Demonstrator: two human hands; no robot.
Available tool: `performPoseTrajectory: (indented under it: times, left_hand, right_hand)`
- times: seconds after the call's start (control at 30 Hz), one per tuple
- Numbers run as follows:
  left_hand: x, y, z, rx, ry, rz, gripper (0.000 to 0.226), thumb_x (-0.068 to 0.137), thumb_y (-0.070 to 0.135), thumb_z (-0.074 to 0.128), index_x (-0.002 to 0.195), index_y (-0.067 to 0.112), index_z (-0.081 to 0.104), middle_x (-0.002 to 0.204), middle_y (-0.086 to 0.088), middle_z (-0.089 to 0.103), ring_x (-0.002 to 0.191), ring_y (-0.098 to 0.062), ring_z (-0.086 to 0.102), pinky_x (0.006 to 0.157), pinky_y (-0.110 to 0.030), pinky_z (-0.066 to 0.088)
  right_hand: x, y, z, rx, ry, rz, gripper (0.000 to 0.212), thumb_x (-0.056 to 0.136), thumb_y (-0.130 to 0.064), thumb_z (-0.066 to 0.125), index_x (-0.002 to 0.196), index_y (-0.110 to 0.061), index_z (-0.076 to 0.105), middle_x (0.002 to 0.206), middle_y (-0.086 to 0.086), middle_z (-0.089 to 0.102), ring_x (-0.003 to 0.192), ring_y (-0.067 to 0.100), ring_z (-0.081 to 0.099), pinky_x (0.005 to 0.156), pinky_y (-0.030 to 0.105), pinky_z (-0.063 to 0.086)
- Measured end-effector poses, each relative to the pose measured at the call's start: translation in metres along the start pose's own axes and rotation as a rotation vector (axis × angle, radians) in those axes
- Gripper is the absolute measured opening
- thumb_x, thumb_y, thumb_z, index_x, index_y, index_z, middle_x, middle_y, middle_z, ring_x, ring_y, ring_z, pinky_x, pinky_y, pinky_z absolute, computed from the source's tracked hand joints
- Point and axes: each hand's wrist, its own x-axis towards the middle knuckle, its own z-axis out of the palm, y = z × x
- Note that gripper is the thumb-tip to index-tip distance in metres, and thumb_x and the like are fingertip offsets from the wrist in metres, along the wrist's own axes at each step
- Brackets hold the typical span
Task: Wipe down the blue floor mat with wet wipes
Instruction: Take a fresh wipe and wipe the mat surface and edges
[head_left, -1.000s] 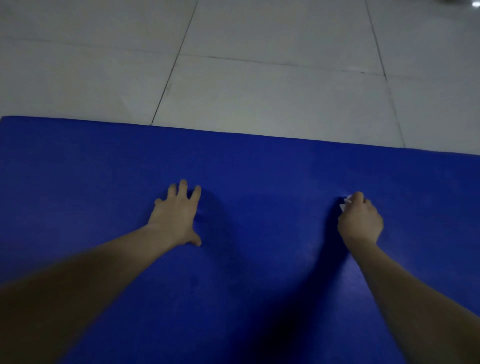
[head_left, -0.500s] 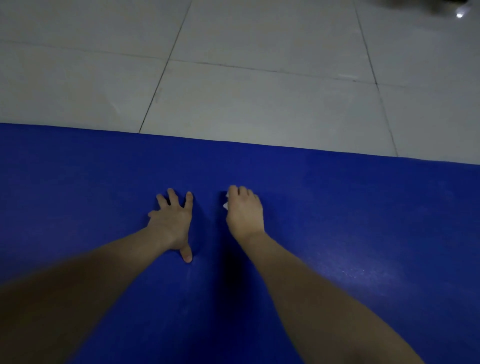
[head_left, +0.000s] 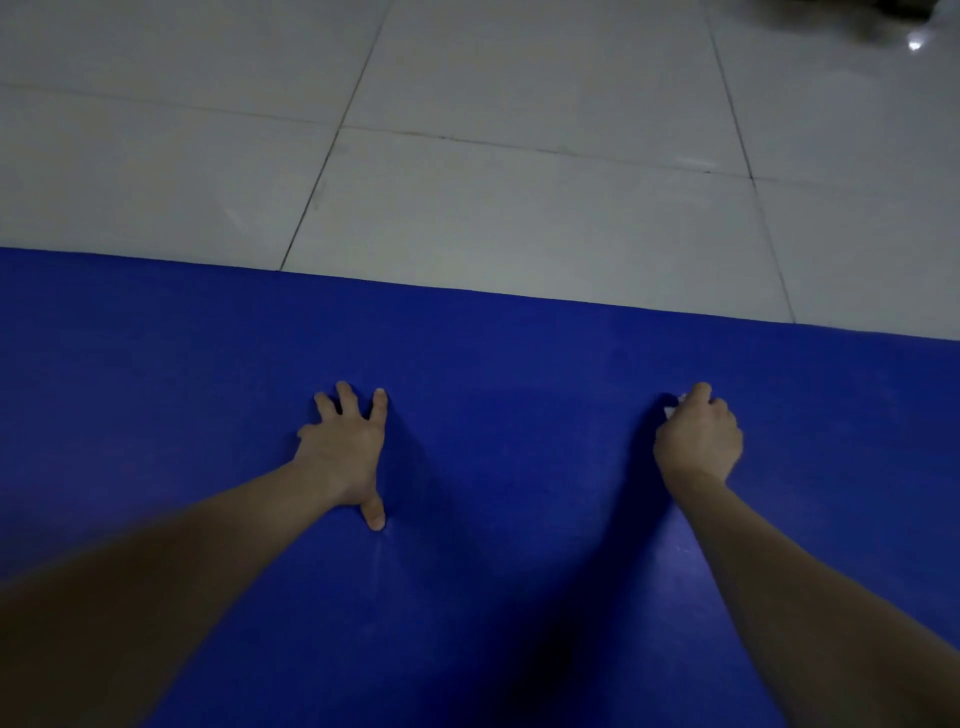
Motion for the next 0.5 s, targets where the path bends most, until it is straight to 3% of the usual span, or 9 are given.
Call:
performPoseTrajectory:
  times: [0.07, 0.17, 0.33, 0.43, 0.5]
  left_hand:
    - [0.0, 0.001, -0.001, 0.004, -0.005, -0.002, 0.172, 0.042, 0.063, 0.096, 0.157, 0.018, -0.023, 0.162, -0.026, -0.016, 0.15, -0.052, 0.0, 0.108, -0.059, 0.045]
    - [0.001, 0.001, -0.001, 0.006, -0.007, -0.004, 0.172, 0.042, 0.063, 0.096, 0.157, 0.017, -0.023, 0.161, -0.027, -0.015, 0.15, -0.053, 0.0, 0.109, -0.06, 0.043]
    - [0.002, 0.0, -0.001, 0.021, -0.008, -0.003, 0.171, 0.043, 0.064, 0.095, 0.157, 0.016, -0.023, 0.161, -0.029, -0.016, 0.15, -0.054, 0.0, 0.109, -0.06, 0.043]
    - [0.001, -0.001, 0.0, 0.028, -0.009, 0.001, 0.171, 0.043, 0.065, 0.094, 0.157, 0.016, -0.023, 0.161, -0.029, -0.015, 0.15, -0.054, 0.001, 0.108, -0.06, 0.044]
    - [0.001, -0.001, 0.001, 0.022, -0.009, 0.005, 0.171, 0.043, 0.066, 0.094, 0.157, 0.016, -0.024, 0.161, -0.029, -0.016, 0.15, -0.054, 0.0, 0.109, -0.06, 0.043]
  right_hand:
    - [-0.006, -0.033, 0.008, 0.073, 0.001, -0.037, 0.021, 0.099, -0.017, 0.057, 0.111, -0.001, 0.053, 0.102, 0.024, 0.062, 0.089, 0.038, 0.059, 0.072, 0.045, 0.047]
    - [-0.027, -0.1, 0.019, 0.082, -0.033, -0.265, 0.017, 0.098, -0.016, 0.059, 0.108, -0.003, 0.056, 0.098, 0.021, 0.063, 0.085, 0.034, 0.058, 0.068, 0.043, 0.047]
    - [-0.084, -0.203, 0.024, 0.109, -0.128, -0.588, 0.017, 0.1, -0.018, 0.055, 0.111, -0.006, 0.057, 0.101, 0.016, 0.062, 0.09, 0.031, 0.058, 0.077, 0.042, 0.046]
    - [-0.093, -0.212, 0.024, 0.141, -0.16, -0.758, 0.017, 0.1, -0.015, 0.055, 0.114, -0.005, 0.058, 0.1, 0.015, 0.062, 0.09, 0.031, 0.058, 0.082, 0.042, 0.048]
    - [-0.076, -0.194, 0.023, 0.12, -0.143, -0.794, 0.015, 0.1, -0.017, 0.055, 0.111, -0.007, 0.059, 0.097, 0.013, 0.061, 0.086, 0.03, 0.057, 0.078, 0.041, 0.046]
